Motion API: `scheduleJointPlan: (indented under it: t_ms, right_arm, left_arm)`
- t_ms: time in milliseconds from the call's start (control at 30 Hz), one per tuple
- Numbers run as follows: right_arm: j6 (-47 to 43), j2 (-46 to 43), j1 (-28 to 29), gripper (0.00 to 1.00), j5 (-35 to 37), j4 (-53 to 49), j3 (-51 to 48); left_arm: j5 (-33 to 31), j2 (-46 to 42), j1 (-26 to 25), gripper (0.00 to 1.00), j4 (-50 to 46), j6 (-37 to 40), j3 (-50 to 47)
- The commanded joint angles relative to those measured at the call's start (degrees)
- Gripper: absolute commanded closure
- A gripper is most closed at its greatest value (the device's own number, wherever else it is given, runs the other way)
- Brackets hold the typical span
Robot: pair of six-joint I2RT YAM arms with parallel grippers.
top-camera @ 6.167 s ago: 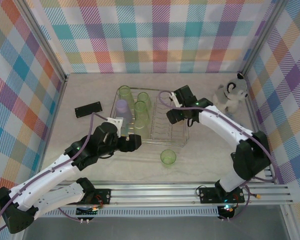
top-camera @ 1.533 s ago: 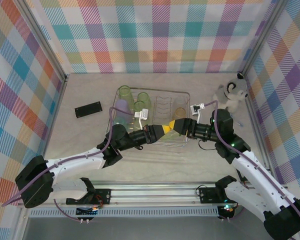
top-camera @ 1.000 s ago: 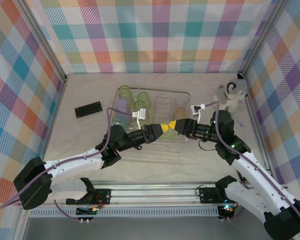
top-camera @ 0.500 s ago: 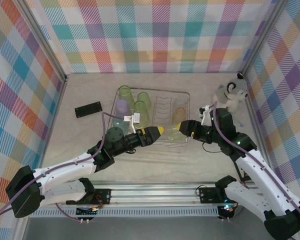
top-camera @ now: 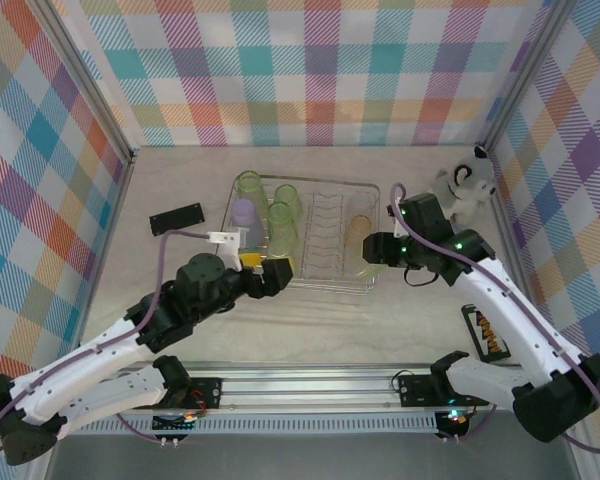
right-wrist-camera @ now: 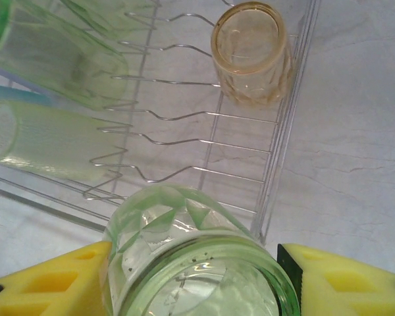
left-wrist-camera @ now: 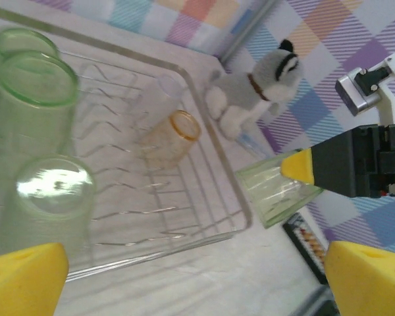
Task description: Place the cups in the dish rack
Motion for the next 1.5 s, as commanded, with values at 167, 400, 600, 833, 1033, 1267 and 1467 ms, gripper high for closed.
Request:
scheduleJointPlan:
  t_ms: [167, 400, 600, 833, 1033, 1267, 1467]
  right_arm:
    - [-7.30, 7.91, 1.39, 0.65, 3.67, 0.62, 6.28]
    - [-10.81, 14.60, 3.72, 0.66, 8.69, 1.56, 7.44]
    - [-13.02, 19.06, 6.63, 0.66, 13.00, 3.00, 8.56]
    - [-16.04, 23.45, 8.20, 0.67, 17.85, 3.50, 9.01]
    - [-17.42, 24.90, 8.20, 0.67, 20.77, 6.27, 7.66]
    - [-16.40, 25.58, 8.46, 0.65, 22.01, 12.77, 3.03]
    - [-15.96, 23.75, 9.27, 0.59, 22.66, 20.19, -2.86]
  left_arm:
    - [-7.75, -5.48, 0.54, 0.00, -11.49, 5.36, 0.15]
    - [-7.93, -6.56, 0.55, 0.00, -10.50, 3.82, -1.61]
    - [-8.55, -6.04, 0.54, 0.00, -10.00, 3.98, -1.87]
    - [-8.19, -5.80, 0.55, 0.00, -10.30, 3.63, -2.05]
    - [-8.72, -6.28, 0.55, 0.00, -10.41, 3.27, -2.74]
    - [-8.63, -6.07, 0.53, 0.00, -9.80, 2.61, -3.10]
    - [-9.07, -6.11, 0.55, 0.00, -11.18, 2.96, -2.49]
